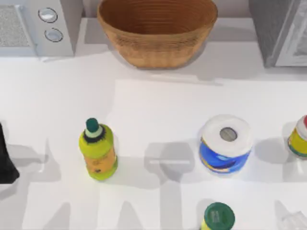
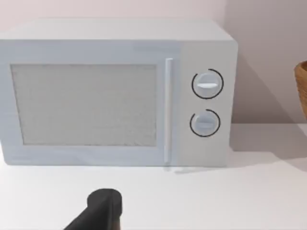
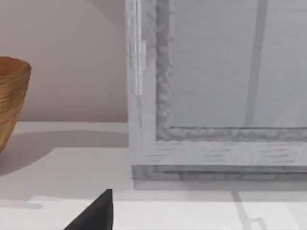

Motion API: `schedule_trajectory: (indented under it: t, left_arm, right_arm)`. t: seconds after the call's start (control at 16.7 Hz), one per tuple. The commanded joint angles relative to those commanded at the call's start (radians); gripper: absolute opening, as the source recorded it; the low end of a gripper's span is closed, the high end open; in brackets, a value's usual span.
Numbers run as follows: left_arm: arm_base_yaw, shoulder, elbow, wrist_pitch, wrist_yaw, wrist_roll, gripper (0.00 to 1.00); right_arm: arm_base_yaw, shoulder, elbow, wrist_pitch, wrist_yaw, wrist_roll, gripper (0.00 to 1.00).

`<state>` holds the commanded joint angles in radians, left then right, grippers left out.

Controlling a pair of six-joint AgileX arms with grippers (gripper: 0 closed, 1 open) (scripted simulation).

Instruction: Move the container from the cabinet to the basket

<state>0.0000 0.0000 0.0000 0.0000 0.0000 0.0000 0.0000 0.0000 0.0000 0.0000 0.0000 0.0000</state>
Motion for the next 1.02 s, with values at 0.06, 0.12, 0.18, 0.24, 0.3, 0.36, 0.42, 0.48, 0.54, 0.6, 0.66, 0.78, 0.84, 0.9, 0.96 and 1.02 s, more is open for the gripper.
schedule_trajectory:
  t: [0.06, 0.12, 0.18, 0.24, 0.3, 0.36, 0.42, 0.48, 0.54, 0.6, 0.66, 0.78, 0.84, 0.9, 0.96, 1.02]
  left_arm:
    - [0.0, 0.0, 0.0, 0.0, 0.0, 0.0, 1.0]
    - [0.0, 0.0, 0.0, 0.0, 0.0, 0.0, 1.0]
    - [0.0, 0.0, 0.0, 0.0, 0.0, 0.0, 1.0]
    - [0.0, 0.0, 0.0, 0.0, 0.0, 0.0, 1.0]
    - [0.0, 0.0, 0.0, 0.0, 0.0, 0.0, 1.0]
    - [0.0, 0.0, 0.0, 0.0, 0.0, 0.0, 1.0]
    - [0.0, 0.0, 0.0, 0.0, 0.0, 0.0, 1.0]
    - [0.0, 0.0, 0.0, 0.0, 0.0, 0.0, 1.0]
    - [0.0, 0.0, 0.0, 0.0, 0.0, 0.0, 1.0]
    - [0.0, 0.0, 0.0, 0.0, 0.0, 0.0, 1.0]
    - [0.0, 0.0, 0.0, 0.0, 0.0, 0.0, 1.0]
    - [0.0, 0.0, 0.0, 0.0, 0.0, 0.0, 1.0]
    - [0.0, 0.0, 0.0, 0.0, 0.0, 0.0, 1.0]
    - [0.0, 0.0, 0.0, 0.0, 0.0, 0.0, 1.0]
    - [0.0, 0.0, 0.0, 0.0, 0.0, 0.0, 1.0]
    - [0.0, 0.0, 0.0, 0.0, 0.0, 0.0, 1.0]
  right_arm:
    - [0.0, 0.0, 0.0, 0.0, 0.0, 0.0, 1.0]
    - [0.0, 0.0, 0.0, 0.0, 0.0, 0.0, 1.0]
    - [0.001, 0.007, 0.009, -0.002, 0.001, 0.0, 1.0]
    - [0.003, 0.023, 0.028, -0.007, 0.004, 0.0, 1.0]
    - [0.006, 0.046, 0.057, -0.013, 0.007, 0.0, 1.0]
    - [0.01, 0.076, 0.095, -0.022, 0.012, 0.0, 1.0]
    - [0.015, 0.112, 0.143, -0.033, 0.018, 0.0, 1.0]
    - [0.02, 0.154, 0.201, -0.046, 0.025, 0.0, 1.0]
    - [0.026, 0.202, 0.267, -0.061, 0.033, 0.0, 1.0]
    - [0.033, 0.253, 0.341, -0.077, 0.041, 0.0, 1.0]
    - [0.041, 0.309, 0.417, -0.094, 0.049, 0.001, 1.0]
    - [0.057, 0.428, 0.573, -0.131, 0.067, 0.002, 1.0]
    - [0.066, 0.491, 0.656, -0.151, 0.076, 0.002, 1.0]
    - [0.076, 0.555, 0.74, -0.171, 0.085, 0.003, 1.0]
    - [0.085, 0.619, 0.824, -0.191, 0.095, 0.004, 1.0]
    - [0.094, 0.683, 0.907, -0.212, 0.104, 0.005, 1.0]
